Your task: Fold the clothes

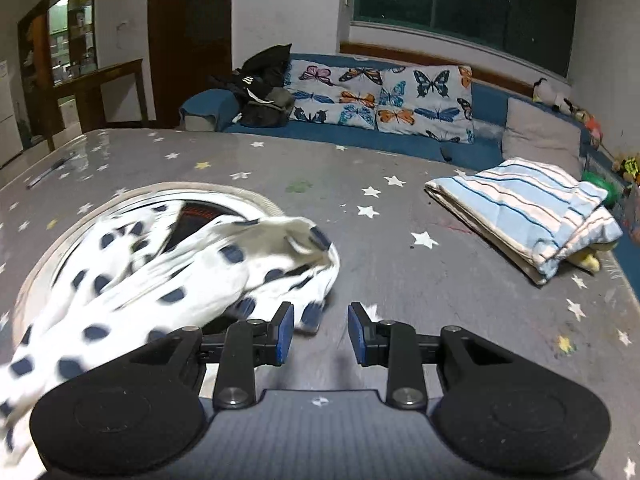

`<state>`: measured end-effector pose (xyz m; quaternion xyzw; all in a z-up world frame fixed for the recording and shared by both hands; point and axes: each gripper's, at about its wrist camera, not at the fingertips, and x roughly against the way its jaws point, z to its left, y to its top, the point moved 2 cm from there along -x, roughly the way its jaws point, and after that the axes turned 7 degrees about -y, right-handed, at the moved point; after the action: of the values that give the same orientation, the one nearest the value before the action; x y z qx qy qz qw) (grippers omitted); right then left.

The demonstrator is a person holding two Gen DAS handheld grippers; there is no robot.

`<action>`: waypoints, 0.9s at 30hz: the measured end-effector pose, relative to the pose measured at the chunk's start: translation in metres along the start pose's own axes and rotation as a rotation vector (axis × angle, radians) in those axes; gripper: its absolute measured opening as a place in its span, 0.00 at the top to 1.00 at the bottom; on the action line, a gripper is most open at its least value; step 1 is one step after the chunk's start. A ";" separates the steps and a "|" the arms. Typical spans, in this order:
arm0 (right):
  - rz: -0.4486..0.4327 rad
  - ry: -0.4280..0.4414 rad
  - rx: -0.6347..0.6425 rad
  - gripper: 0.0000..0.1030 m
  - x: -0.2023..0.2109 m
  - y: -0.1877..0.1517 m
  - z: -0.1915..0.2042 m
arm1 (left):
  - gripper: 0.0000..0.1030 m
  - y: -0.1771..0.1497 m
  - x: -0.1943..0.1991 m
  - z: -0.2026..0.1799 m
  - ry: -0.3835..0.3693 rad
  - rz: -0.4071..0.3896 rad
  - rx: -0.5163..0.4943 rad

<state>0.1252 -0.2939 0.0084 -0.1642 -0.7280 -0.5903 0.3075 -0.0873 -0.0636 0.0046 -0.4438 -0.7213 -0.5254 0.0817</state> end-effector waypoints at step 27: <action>-0.248 -0.168 0.318 0.98 -0.006 0.134 0.096 | 0.90 -0.010 0.018 0.014 -0.072 -0.072 0.033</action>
<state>0.1857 -0.1675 0.0948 -0.0712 -0.8498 -0.4855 0.1927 -0.1003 -0.0428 0.0017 -0.4346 -0.7479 -0.4999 0.0439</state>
